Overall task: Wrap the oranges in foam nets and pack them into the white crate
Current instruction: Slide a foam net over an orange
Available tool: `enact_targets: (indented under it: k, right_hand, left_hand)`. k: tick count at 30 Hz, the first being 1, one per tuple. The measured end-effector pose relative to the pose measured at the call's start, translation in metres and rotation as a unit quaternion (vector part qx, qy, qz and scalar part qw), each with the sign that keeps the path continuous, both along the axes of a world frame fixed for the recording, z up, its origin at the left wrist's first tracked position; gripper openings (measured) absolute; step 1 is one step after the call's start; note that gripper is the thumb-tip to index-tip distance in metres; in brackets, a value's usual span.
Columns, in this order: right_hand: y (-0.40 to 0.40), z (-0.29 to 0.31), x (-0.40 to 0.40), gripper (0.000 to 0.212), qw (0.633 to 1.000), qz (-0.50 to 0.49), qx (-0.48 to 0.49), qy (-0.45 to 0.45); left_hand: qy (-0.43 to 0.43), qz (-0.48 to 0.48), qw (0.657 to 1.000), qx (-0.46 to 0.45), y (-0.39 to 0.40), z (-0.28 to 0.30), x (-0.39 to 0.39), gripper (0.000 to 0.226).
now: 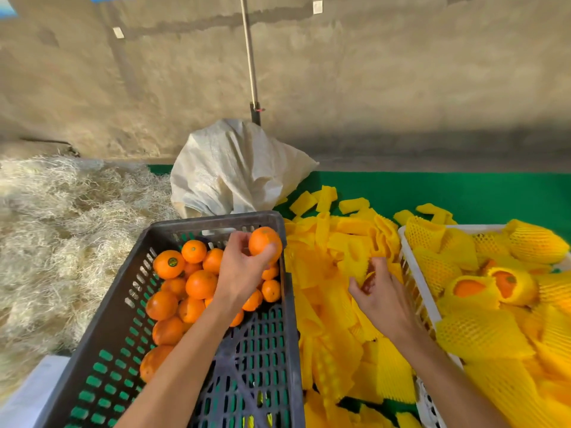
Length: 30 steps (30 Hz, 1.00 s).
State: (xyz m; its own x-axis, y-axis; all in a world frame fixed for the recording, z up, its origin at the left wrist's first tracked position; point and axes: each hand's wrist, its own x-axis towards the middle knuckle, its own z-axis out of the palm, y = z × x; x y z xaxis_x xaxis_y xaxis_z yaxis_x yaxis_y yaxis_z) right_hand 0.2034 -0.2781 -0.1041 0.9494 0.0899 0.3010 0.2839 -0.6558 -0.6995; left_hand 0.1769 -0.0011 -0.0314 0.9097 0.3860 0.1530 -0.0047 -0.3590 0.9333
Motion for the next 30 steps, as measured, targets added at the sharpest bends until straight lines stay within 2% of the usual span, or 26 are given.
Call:
enact_targets:
  k: [2,4,6,9,12,18,23,26,30]
  right_hand:
    - [0.004,0.001,-0.001,0.066,0.998,0.014,0.052,0.030]
    - [0.008,0.004,-0.004,0.079,0.997,0.039,0.066,0.023]
    - [0.011,0.005,-0.004,0.072,0.996,0.045,0.074,0.020]
    - [0.011,0.003,-0.003,0.054,0.995,0.023,0.094,0.018]
    - [0.008,0.002,-0.001,0.036,0.997,0.009,0.017,-0.072]
    - [-0.006,0.017,0.009,0.046,0.964,-0.085,-0.172,-0.182]
    - [-0.011,0.031,0.006,0.044,0.949,-0.081,-0.215,-0.214]
    - [-0.013,0.037,0.004,0.041,0.964,-0.064,-0.180,-0.187]
    - [-0.009,0.040,-0.003,0.040,0.993,-0.041,0.015,-0.106]
  left_hand:
    - [-0.064,-0.042,0.997,0.015,-0.028,0.014,-0.007,0.051]
    - [-0.078,-0.088,0.993,0.009,-0.054,0.014,-0.009,0.068]
    - [-0.072,-0.117,0.991,0.000,-0.075,0.007,-0.007,0.079]
    - [-0.088,-0.116,0.988,0.041,-0.092,-0.007,-0.001,0.062]
    - [-0.117,-0.109,0.986,0.052,-0.097,-0.015,0.006,0.054]
    - [-0.113,-0.147,0.981,0.065,-0.098,-0.022,0.007,0.062]
    - [-0.068,-0.112,0.991,0.034,-0.098,-0.025,0.009,0.062]
    - [-0.069,-0.106,0.991,0.045,-0.098,-0.026,0.010,0.062]
    - [-0.070,-0.095,0.991,0.067,-0.098,-0.024,0.008,0.063]
